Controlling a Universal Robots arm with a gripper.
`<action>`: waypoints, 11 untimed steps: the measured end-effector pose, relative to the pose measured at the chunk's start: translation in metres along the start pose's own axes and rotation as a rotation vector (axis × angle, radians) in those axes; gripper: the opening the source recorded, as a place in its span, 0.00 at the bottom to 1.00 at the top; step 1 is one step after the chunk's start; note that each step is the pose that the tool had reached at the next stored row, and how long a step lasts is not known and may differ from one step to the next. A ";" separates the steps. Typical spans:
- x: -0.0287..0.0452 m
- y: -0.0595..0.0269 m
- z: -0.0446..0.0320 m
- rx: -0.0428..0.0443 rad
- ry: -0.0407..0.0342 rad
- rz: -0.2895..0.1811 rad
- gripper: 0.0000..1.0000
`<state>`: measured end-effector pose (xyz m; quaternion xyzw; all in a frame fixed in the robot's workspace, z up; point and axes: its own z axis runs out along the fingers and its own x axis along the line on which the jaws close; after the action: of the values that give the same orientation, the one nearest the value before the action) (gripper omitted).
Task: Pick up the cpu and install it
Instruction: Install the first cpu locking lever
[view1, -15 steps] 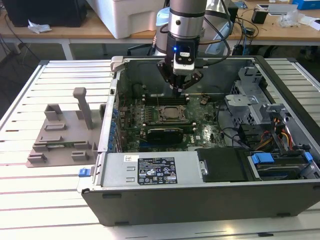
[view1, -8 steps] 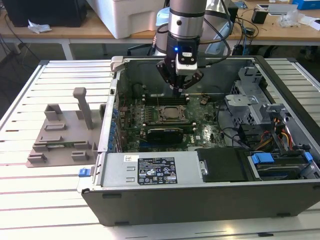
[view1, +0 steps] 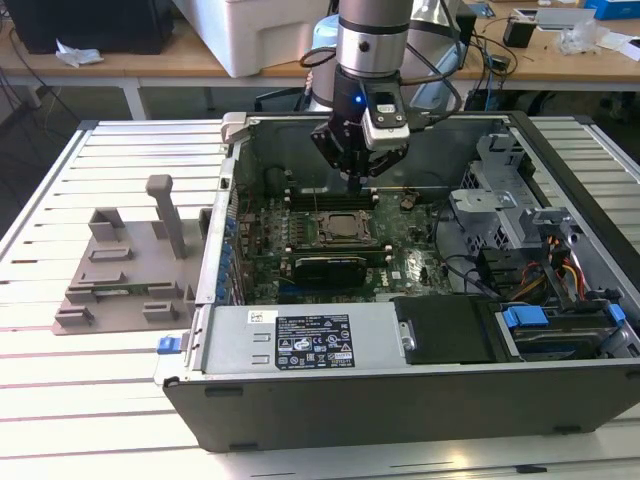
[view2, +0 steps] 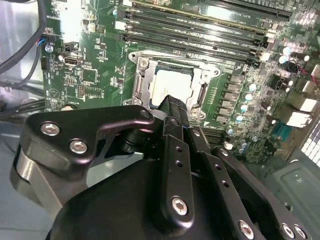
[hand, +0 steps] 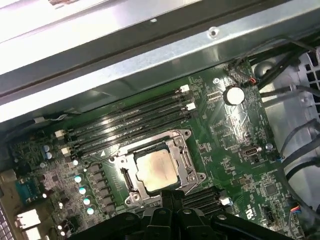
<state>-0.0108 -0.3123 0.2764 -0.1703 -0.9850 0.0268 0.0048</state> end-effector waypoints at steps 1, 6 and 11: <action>0.0000 0.0000 0.0000 -0.0001 -0.0020 -0.037 0.11; 0.0000 0.0000 0.0000 -0.0631 0.0143 -0.182 0.11; 0.0000 0.0000 0.0000 -0.0626 0.0132 -0.231 0.11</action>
<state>-0.0108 -0.3123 0.2764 -0.0559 -0.9984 -0.0058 0.0090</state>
